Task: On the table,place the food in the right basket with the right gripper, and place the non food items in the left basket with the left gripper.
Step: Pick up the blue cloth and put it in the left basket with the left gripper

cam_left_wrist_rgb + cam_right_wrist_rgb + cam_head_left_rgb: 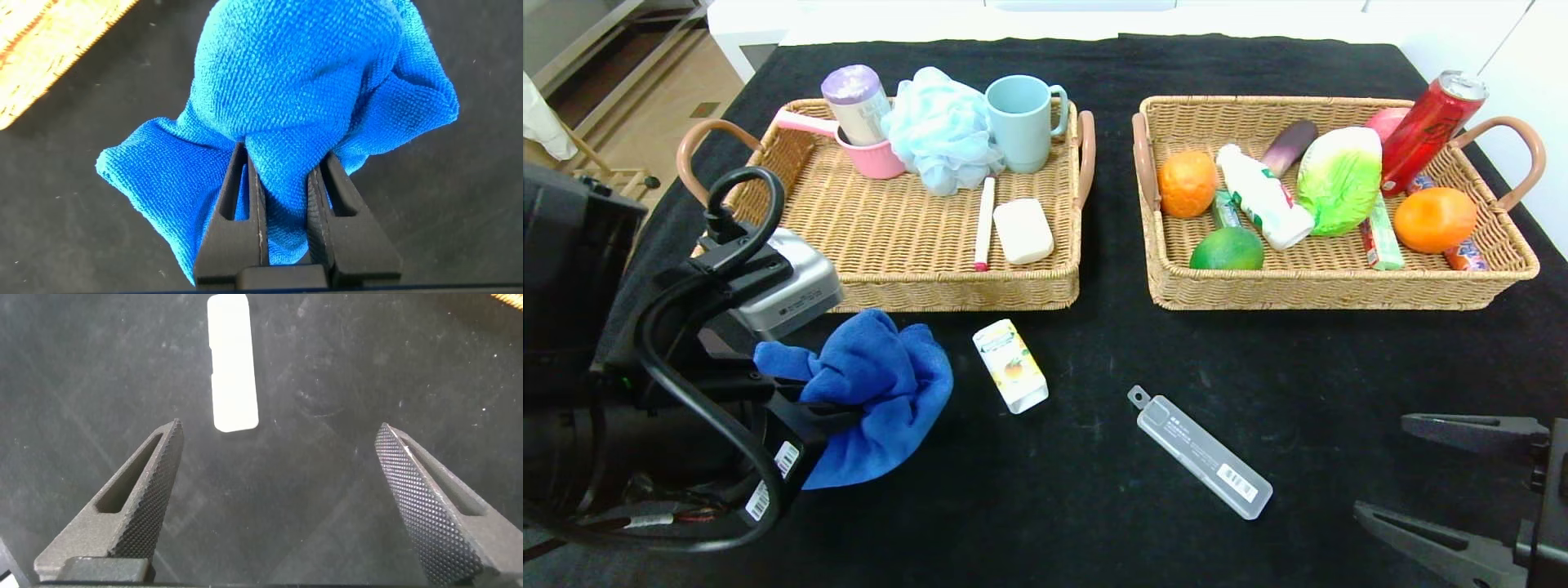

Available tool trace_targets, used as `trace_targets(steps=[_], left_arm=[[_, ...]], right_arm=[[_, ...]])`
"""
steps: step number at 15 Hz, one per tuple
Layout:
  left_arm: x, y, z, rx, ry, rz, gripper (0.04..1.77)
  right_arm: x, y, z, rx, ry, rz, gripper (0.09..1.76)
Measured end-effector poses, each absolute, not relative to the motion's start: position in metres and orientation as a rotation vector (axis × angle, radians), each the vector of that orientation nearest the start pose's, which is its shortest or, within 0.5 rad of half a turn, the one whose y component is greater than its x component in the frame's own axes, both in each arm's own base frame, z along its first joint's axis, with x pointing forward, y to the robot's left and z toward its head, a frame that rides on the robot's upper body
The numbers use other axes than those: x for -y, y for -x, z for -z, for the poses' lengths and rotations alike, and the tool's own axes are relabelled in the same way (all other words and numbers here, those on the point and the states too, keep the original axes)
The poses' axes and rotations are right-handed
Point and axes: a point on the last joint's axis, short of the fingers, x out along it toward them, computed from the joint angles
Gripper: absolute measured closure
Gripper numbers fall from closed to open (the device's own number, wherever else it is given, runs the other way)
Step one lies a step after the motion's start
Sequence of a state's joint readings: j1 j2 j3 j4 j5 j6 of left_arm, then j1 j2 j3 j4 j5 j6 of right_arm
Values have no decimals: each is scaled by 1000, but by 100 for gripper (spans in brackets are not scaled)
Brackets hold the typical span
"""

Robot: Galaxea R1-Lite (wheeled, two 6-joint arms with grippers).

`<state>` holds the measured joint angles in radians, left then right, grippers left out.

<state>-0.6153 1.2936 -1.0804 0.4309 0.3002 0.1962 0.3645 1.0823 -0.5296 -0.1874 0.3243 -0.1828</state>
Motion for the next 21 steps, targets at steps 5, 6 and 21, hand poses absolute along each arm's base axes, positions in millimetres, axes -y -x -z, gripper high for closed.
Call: trace_targets(steps=[5, 6, 21], left_arm=[[97, -167, -304, -454, -399, 297, 146], [97, -172, -313, -428, -374, 274, 146], [126, -269, -359, -221, -195, 163, 146]], right_arm=[[-57, -130, -202, -303, 181, -709, 14], [-57, -130, -202, -303, 181, -709, 14], [-55, -127, -205, -285, 180, -706, 14]])
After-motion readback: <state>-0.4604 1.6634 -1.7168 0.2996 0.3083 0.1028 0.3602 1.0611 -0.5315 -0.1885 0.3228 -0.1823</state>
